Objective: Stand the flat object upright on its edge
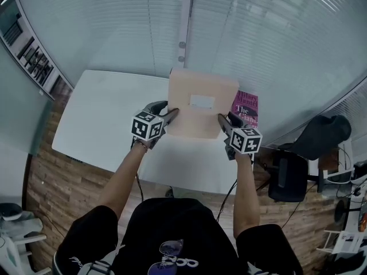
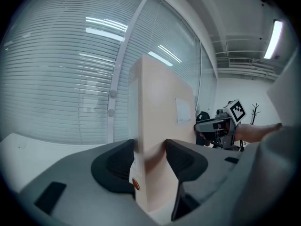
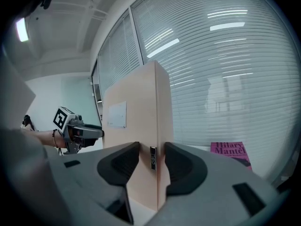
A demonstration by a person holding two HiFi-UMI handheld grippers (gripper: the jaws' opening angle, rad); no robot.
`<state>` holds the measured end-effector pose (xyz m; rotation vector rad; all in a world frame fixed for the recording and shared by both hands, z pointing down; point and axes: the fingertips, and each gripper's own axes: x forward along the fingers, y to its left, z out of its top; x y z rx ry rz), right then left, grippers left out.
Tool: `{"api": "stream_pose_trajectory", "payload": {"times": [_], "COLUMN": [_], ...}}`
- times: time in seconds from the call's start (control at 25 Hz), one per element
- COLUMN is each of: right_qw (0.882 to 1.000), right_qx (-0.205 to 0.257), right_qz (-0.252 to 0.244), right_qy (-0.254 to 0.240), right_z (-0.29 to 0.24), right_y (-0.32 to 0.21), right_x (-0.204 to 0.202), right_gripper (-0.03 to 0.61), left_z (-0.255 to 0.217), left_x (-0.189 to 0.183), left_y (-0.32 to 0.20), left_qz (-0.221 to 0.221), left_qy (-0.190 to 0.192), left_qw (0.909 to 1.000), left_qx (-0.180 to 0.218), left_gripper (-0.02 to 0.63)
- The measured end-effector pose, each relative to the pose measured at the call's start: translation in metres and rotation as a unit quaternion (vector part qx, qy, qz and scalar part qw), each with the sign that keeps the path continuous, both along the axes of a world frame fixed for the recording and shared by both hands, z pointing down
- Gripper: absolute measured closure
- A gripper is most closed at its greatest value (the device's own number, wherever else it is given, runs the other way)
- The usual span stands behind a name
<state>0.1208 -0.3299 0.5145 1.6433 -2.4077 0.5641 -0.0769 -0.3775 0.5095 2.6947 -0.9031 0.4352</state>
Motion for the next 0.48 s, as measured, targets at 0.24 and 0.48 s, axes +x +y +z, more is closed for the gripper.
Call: {"api": "stream_pose_trajectory", "payload": {"times": [0.24, 0.48], "right_qw": [1.000, 1.000], "right_qx": [0.002, -0.001], "right_qz": [0.005, 0.013], "right_qy": [-0.001, -0.003], "right_z": [-0.002, 0.002], "right_y": [-0.008, -0.021], "right_x": [0.010, 0.020], "right_gripper": [0.394, 0.396], "left_z": [-0.001, 0.001], "left_x": [0.010, 0.021], "left_y": [-0.009, -0.026], "left_qz": [0.003, 0.010], "left_qy": [0.001, -0.004], "left_qw": [1.0000, 0.9999], "left_qx": [-0.001, -0.002], "left_gripper": [0.382, 0.382]}}
